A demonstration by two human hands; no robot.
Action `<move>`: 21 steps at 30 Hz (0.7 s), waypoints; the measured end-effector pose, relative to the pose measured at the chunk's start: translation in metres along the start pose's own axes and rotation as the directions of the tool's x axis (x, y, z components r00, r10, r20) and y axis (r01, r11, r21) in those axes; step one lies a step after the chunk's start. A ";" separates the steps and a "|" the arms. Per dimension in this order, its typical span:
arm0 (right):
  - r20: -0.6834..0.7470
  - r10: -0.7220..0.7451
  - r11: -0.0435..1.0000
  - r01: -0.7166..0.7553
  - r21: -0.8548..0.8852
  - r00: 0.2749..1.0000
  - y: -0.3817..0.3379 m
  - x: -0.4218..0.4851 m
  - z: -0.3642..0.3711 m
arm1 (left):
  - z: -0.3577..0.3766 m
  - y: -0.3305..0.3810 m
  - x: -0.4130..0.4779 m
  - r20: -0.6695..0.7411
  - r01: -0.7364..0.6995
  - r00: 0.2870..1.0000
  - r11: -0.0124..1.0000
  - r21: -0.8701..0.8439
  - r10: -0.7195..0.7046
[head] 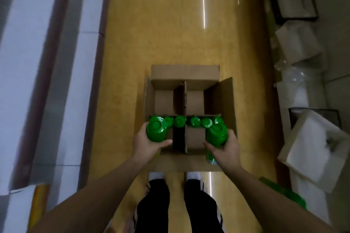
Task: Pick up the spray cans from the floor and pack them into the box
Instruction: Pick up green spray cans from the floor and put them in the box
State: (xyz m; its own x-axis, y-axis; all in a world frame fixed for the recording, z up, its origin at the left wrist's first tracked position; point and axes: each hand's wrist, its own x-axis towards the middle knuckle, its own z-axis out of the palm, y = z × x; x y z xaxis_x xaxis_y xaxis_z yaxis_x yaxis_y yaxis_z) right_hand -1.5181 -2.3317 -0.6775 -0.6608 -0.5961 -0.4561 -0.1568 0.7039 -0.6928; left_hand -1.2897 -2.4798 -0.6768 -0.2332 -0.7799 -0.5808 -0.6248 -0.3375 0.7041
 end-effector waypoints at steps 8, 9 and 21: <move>-0.014 0.041 0.998 -0.042 -0.049 0.999 0.086 0.046 0.061 | 0.054 -0.078 0.067 -0.002 0.108 0.994 0.994 0.005 -0.108; -0.007 0.061 0.997 -0.061 -0.047 0.998 0.095 0.054 0.068 | 0.061 -0.088 0.073 -0.010 0.100 0.995 0.995 0.022 -0.099; -0.038 0.038 0.997 -0.040 -0.065 0.999 0.160 0.100 0.147 | 0.133 -0.171 0.118 -0.125 0.117 0.987 0.988 0.102 -0.104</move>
State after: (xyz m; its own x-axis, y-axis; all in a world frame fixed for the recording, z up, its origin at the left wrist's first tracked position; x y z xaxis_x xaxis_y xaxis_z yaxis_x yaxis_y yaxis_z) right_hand -1.5012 -2.3354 -0.9161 -0.6939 -0.5539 -0.4601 -0.1776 0.7509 -0.6361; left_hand -1.3095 -2.4437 -0.9199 -0.0715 -0.8003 -0.5953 -0.7206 -0.3713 0.5856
